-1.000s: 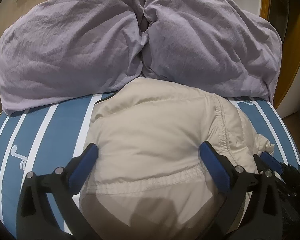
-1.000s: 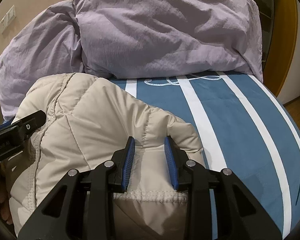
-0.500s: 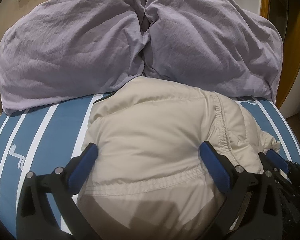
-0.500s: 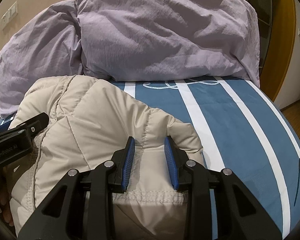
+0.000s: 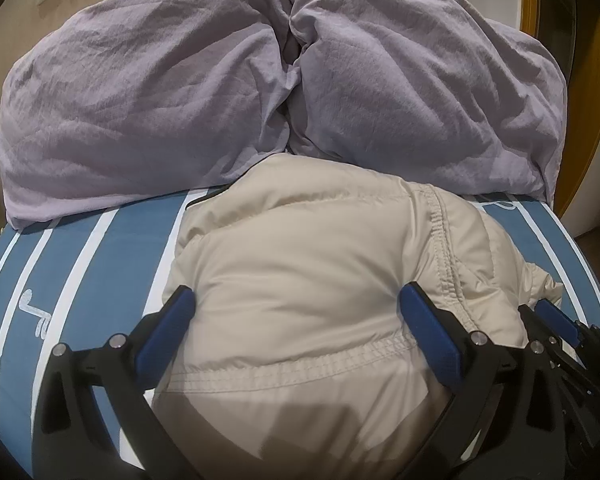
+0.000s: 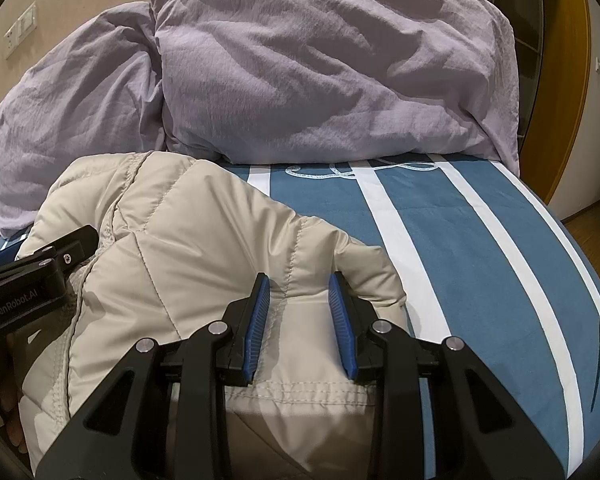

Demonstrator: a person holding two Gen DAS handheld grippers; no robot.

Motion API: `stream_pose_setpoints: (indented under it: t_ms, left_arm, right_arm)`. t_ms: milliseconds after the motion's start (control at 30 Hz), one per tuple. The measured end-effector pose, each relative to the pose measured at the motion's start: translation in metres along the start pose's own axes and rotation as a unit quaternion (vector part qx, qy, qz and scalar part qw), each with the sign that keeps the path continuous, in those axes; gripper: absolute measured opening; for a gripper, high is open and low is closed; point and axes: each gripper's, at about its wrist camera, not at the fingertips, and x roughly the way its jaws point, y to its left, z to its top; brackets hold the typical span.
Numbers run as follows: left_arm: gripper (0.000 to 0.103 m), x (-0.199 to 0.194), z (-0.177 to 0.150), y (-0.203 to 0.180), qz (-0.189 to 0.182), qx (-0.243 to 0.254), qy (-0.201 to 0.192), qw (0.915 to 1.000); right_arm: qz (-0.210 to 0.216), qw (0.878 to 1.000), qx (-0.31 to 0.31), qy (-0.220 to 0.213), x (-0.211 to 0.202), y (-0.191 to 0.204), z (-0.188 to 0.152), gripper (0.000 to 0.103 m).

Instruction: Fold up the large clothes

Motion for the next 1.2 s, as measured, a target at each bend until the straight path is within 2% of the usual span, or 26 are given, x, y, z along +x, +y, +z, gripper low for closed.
stream_pose_setpoints:
  t_ms: [233,467,667,867,933,1067,1200]
  left_arm:
    - [0.101,0.0,0.0,0.0,0.0,0.0,0.001,1.0]
    - [0.101,-0.008,0.003,0.006,-0.013,-0.01,0.015,0.9998]
    - [0.101,-0.032,0.005,0.021,-0.03,-0.022,0.021,0.9991]
    - [0.101,-0.054,0.004,0.045,-0.037,-0.029,0.02,0.9987]
    - [0.101,-0.058,0.004,0.053,-0.037,-0.034,0.021,0.9985]
    - [0.101,-0.064,0.002,0.069,-0.042,-0.047,0.03,0.9975]
    - [0.101,-0.062,-0.001,0.084,-0.06,-0.073,0.053,0.9942]
  right_arm:
    - [-0.003,1.0,-0.003,0.003,0.0,0.001,0.0,0.033]
    - [0.0,1.0,-0.007,0.027,-0.002,-0.001,0.008,0.036]
    - [0.003,0.999,0.018,0.038,-0.017,-0.016,0.012,0.06]
    - [0.035,0.996,0.057,0.055,-0.031,-0.042,0.013,0.064]
    - [0.05,0.994,0.074,0.068,-0.032,-0.05,0.014,0.07]
    - [0.086,0.984,0.12,0.103,-0.028,-0.069,0.016,0.081]
    - [0.139,0.965,0.164,0.152,-0.014,-0.081,0.011,0.089]
